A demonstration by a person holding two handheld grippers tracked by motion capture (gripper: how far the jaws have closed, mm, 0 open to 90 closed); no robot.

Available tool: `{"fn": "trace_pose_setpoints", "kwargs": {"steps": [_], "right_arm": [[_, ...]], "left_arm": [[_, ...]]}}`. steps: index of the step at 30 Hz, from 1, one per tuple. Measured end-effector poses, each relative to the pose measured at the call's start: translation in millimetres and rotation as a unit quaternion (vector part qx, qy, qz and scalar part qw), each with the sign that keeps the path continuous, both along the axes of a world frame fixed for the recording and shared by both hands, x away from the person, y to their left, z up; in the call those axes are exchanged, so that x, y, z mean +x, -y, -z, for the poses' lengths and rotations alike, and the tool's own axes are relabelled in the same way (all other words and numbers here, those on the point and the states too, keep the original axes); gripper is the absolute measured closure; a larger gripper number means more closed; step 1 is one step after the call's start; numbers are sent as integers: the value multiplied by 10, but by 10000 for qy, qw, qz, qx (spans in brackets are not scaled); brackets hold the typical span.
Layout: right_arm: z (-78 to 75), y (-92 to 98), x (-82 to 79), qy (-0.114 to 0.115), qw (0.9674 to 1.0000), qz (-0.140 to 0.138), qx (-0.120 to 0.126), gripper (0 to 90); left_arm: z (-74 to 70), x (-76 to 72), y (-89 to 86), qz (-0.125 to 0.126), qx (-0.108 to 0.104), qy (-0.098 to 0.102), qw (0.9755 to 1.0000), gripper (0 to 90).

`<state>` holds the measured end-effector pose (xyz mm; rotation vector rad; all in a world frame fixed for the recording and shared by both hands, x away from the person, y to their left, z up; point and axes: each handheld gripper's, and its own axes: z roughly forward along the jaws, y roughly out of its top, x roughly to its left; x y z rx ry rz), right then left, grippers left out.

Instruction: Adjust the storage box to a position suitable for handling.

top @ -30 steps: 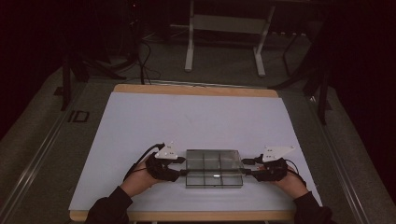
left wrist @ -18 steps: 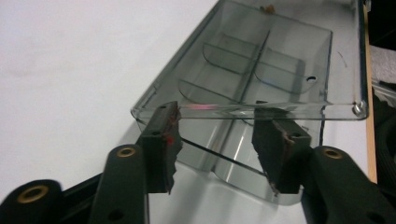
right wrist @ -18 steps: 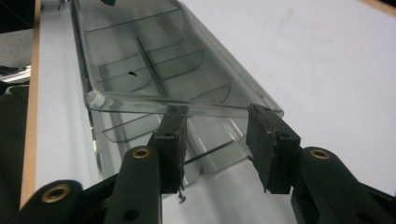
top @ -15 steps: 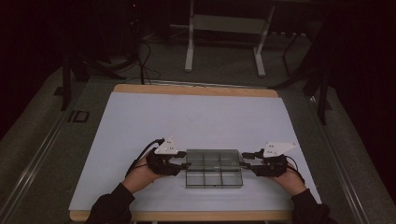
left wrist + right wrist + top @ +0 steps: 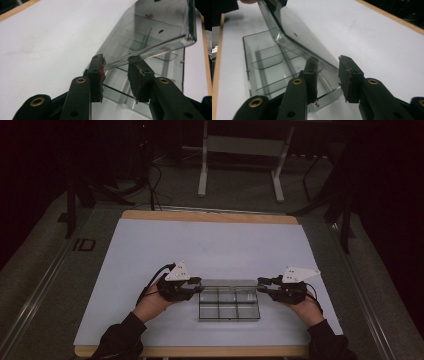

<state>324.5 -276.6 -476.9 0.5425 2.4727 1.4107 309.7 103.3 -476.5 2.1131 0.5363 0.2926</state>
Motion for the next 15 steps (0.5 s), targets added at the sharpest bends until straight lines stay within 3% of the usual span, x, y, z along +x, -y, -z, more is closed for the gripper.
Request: {"fn": "trace_pose_setpoints", "kwargs": {"steps": [9,15], "right_arm": [[-23,-31,54,164,9997,199,34,740],[48,-27,125,21,9989,401,224,758]], "left_arm": [[55,107,-12,-190,-138,5,9997,730],[74,171,13,-339,-272,78,9990,752]]}}
